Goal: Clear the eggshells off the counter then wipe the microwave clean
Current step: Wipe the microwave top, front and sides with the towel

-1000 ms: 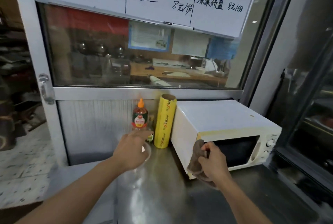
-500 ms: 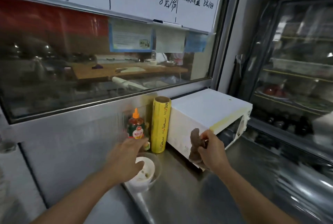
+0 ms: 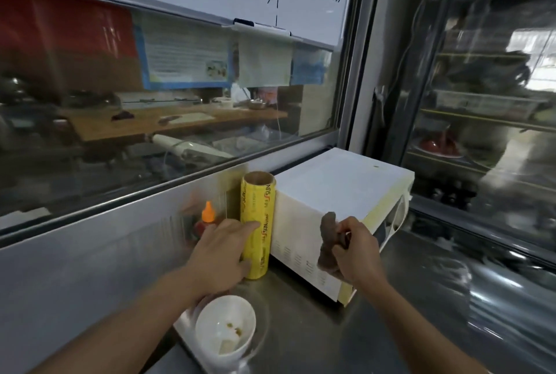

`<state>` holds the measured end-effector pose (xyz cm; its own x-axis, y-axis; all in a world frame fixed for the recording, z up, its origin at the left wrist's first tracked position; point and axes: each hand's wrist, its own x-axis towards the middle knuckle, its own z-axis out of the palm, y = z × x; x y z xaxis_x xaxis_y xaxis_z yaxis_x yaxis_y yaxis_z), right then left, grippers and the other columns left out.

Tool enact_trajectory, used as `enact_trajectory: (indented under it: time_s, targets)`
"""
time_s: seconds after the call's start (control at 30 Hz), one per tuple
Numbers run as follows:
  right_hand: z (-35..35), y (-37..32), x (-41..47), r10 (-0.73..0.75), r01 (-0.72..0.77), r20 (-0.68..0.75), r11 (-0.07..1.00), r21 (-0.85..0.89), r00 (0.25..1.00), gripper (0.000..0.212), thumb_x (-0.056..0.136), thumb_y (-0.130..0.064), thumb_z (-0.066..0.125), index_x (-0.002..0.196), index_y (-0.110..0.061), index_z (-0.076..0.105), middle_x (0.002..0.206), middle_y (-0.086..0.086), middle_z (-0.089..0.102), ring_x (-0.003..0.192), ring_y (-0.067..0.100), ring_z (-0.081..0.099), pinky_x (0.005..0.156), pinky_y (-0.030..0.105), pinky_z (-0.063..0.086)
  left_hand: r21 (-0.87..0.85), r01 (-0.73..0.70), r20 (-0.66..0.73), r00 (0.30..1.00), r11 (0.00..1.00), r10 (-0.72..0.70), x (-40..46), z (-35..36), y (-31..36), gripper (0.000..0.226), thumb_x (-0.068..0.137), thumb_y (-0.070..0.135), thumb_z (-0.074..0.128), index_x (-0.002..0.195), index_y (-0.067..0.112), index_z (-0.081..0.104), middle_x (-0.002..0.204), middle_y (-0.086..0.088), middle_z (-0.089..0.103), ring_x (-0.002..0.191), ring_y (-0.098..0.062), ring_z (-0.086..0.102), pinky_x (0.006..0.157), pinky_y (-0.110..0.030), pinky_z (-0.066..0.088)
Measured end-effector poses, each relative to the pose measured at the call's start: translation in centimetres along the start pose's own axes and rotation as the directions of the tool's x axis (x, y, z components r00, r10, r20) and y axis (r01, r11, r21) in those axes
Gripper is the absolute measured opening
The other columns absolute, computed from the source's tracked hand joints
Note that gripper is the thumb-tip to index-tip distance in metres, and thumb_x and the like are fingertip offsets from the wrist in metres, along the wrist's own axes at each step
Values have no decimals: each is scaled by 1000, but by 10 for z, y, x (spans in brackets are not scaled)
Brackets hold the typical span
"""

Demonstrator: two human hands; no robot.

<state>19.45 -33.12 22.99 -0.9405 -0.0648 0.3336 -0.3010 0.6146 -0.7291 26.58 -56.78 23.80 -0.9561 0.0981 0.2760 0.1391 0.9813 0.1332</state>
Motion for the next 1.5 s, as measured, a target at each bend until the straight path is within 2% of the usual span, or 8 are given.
enact_trajectory:
  time_s: [0.1, 0.27, 0.47, 0.67, 0.77, 0.93, 1.27, 1.5]
  targets:
    - [14, 9, 7, 43, -44, 10, 974, 223, 999, 29, 67, 25, 33, 77, 0, 44, 67, 7, 49, 48, 2, 51, 39, 8, 36, -5, -13, 36, 999, 1000, 13, 23, 11, -9, 72, 82, 36, 60, 145, 30, 25, 139, 3, 43, 129, -14, 34, 105, -33, 27]
    - [29, 24, 7, -169, 126, 56, 881, 455, 984, 32, 50, 14, 25, 66, -13, 21, 66, 12, 22, 48, 23, 21, 45, 31, 20, 22, -92, 62, 994, 996, 90, 54, 34, -21, 69, 81, 35, 58, 143, 29, 27, 145, 7, 37, 134, -14, 28, 109, -38, 24]
    - [44, 47, -9, -29, 29, -291, 1000, -3, 956, 48, 60, 22, 44, 76, -24, 46, 88, -3, 46, 77, 28, 53, 54, 38, 50, 19, -234, 28, 972, 972, 233, 93, 44, -35, 66, 80, 29, 59, 140, 27, 31, 143, 8, 39, 134, -14, 28, 110, -37, 20]
    - [46, 39, -5, -260, 68, -420, 905, -420, 869, 36, 53, 22, 60, 80, -2, 57, 93, 3, 55, 84, 29, 55, 48, 42, 51, 147, -443, 20, 895, 884, 445, 132, 43, -38, 64, 82, 28, 52, 141, 26, 26, 147, 8, 31, 136, -14, 23, 111, -38, 17]
    - [49, 45, 15, -452, 156, -330, 752, -640, 829, 30, 53, 17, 68, 76, -1, 60, 93, 12, 63, 80, 30, 57, 48, 32, 47, 262, -489, 18, 864, 832, 503, 160, 38, -36, 62, 81, 23, 50, 139, 23, 30, 144, 5, 34, 134, -17, 28, 113, -42, 14]
    - [61, 101, 39, -590, 280, -6, 391, -877, 807, 24, 79, -14, 46, 101, -9, 55, 136, 19, 50, 130, 35, 36, 109, 50, 24, 473, -531, 106, 826, 703, 553, 196, 53, -39, 49, 85, 33, 47, 131, 18, 40, 131, 0, 47, 124, -21, 38, 111, -46, 16]
    - [105, 153, 61, -658, 294, 72, 234, -927, 749, 64, 86, -17, 33, 148, -16, 17, 158, 5, 5, 146, 28, 5, 116, 46, 6, 565, -583, 180, 777, 583, 603, 219, 82, -53, 63, 89, 35, 48, 144, 20, 22, 135, 0, 47, 123, -23, 44, 110, -45, 19]
    - [118, 177, 53, -492, 506, 508, -149, -849, 707, 73, 81, -34, 45, 147, -15, 22, 157, 4, 12, 143, 28, 6, 113, 44, 7, 502, -594, 116, 767, 629, 631, 226, 85, -56, 49, 82, 33, 55, 129, 26, 41, 115, 6, 60, 107, -19, 53, 95, -38, 35]
